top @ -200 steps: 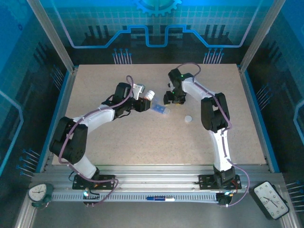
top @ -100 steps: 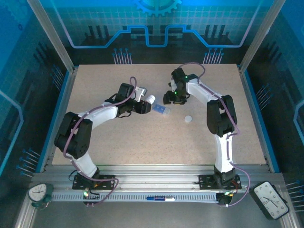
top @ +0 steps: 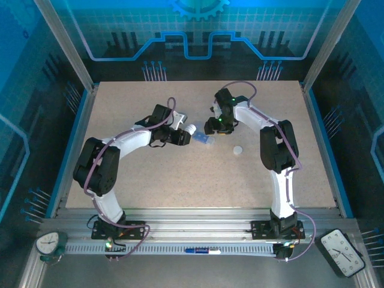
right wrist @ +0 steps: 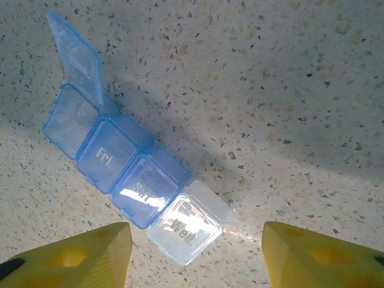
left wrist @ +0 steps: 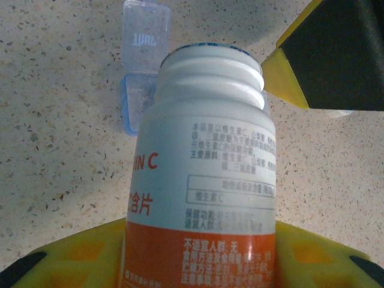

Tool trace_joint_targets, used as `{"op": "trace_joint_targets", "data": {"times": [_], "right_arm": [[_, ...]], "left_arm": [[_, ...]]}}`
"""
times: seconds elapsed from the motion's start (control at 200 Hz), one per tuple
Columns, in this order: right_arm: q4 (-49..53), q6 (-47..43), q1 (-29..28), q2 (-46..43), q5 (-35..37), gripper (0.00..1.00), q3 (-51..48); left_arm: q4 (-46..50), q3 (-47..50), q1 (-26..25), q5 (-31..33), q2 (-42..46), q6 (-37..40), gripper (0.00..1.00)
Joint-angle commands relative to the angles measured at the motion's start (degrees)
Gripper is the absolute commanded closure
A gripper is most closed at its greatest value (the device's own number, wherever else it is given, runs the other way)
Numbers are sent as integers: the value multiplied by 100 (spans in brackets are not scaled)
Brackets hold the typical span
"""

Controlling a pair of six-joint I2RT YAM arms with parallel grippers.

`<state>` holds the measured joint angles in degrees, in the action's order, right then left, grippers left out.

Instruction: Sort the pills into containers

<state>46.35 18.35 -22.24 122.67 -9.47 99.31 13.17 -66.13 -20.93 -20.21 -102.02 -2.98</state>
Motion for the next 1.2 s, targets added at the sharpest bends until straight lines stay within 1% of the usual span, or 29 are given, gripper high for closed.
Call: {"op": "trace_joint_targets", "data": {"times": [0.0, 0.715, 1.006, 1.196], "right_arm": [[-3, -72, -78, 121, -47, 40, -14], [90, -111, -158, 404, 51, 40, 120], [162, -121, -158, 529, 86, 40, 219], [172, -130, -157, 574, 86, 40, 223]], "left_arm": [[433, -321, 20, 32, -184, 210, 100], [1010, -1078, 23, 114, -791, 326, 100], [1414, -1402, 21, 201, -994, 404, 100], [1714, -1573, 2, 364, -1100, 470, 100]]}}
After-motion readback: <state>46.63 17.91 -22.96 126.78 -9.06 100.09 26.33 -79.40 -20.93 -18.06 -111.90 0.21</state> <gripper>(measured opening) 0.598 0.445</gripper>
